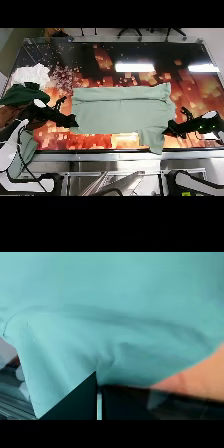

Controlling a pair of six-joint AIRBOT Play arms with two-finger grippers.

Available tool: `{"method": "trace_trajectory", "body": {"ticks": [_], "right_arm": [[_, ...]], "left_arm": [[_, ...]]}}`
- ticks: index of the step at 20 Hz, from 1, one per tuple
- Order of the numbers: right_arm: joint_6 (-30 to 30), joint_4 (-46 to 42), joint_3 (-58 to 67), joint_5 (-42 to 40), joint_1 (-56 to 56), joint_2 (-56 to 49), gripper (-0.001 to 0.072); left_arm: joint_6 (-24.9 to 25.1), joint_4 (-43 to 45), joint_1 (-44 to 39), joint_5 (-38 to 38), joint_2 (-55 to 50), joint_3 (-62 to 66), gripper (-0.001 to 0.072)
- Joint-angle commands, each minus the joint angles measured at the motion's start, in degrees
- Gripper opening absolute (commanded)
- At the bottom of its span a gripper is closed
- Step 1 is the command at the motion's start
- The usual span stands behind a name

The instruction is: Fold the shirts.

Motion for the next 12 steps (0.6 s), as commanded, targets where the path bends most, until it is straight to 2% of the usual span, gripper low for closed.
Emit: {"method": "trace_trajectory", "body": {"ticks": [1,3,6,9,12], "right_arm": [[9.1,-11.9,-0.8,6.8,0.2,5.7,0.0023],[13.1,-16.2,-4.3,8.3,0.2,11.3,0.0023],[13.5,-16.3,-7.6,8.8,0.2,17.9,0.0023],[10.1,-9.3,-4.5,6.6,0.2,19.9,0.0022],[4.1,1.5,2.8,0.8,0.2,16.4,0.0022]], "left_arm": [[-6.3,11.1,1.2,-3.4,4.0,-2.6,0.0011],[-7.6,14.4,2.1,-3.9,8.3,-6.8,0.0010],[-7.8,14.8,4.3,-4.2,13.0,-12.5,0.0011],[-7.7,12.7,4.0,-4.2,15.0,-12.0,0.0010],[-8.2,10.4,1.6,-3.6,13.3,-3.8,0.0011]]}}
